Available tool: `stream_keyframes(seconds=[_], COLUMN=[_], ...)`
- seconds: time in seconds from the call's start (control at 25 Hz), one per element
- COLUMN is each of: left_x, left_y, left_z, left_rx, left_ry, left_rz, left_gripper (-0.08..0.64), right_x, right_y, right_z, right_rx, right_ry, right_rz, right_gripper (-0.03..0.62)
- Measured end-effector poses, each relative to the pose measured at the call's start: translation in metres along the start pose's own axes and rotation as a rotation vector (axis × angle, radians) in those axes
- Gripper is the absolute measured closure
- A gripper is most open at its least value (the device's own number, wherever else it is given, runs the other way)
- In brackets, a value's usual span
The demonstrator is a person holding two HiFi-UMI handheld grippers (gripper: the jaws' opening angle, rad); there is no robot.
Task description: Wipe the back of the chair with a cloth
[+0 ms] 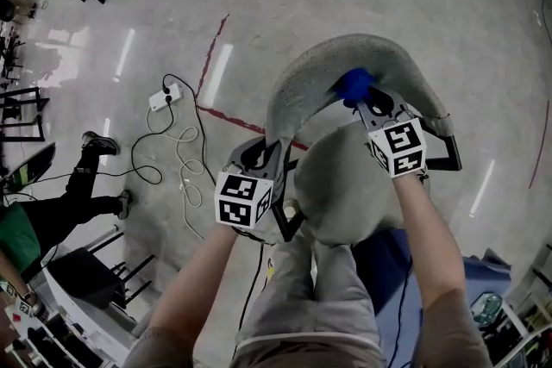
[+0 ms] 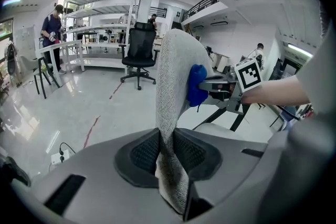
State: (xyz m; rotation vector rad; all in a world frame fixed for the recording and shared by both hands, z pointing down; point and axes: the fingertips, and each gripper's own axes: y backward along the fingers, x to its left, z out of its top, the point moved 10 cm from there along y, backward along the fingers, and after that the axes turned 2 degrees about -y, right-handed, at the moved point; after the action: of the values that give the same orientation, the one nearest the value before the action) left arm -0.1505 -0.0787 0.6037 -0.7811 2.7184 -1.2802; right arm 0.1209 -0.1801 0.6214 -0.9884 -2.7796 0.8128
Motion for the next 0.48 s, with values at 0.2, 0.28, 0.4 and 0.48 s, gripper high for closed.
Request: stream_keyframes(seconds=[0.2, 0.28, 0.4, 0.48], left_x=[0.001, -0.001, -0.004, -0.004], left_y=[0.001, 0.001, 0.002, 0.003], left_z=[0.001, 0.001, 0.001, 0.001], left_rx=[-0.003, -0.004, -0.012, -0.020], left_ry=[-0.001, -0.002, -0.002, 0.002], left_rz=[-0.004, -0.011, -0.021, -0.013], left_gripper=[0.468, 0.468, 0.468, 0.468], right_x=[-0.041, -0.055, -0.060, -0.047], right_y=[0.044, 0.069, 0.088, 0.075], right_z=[-0.011, -0.014, -0.021, -0.024], right_rx=[-0.006, -0.020, -0.026, -0.008], right_ry=[-0.078, -0.091, -0.097, -0.084], right_rz=[-0.291, -0.444, -0.593, -0.577], right_gripper=[0.525, 0.525, 0.525, 0.525])
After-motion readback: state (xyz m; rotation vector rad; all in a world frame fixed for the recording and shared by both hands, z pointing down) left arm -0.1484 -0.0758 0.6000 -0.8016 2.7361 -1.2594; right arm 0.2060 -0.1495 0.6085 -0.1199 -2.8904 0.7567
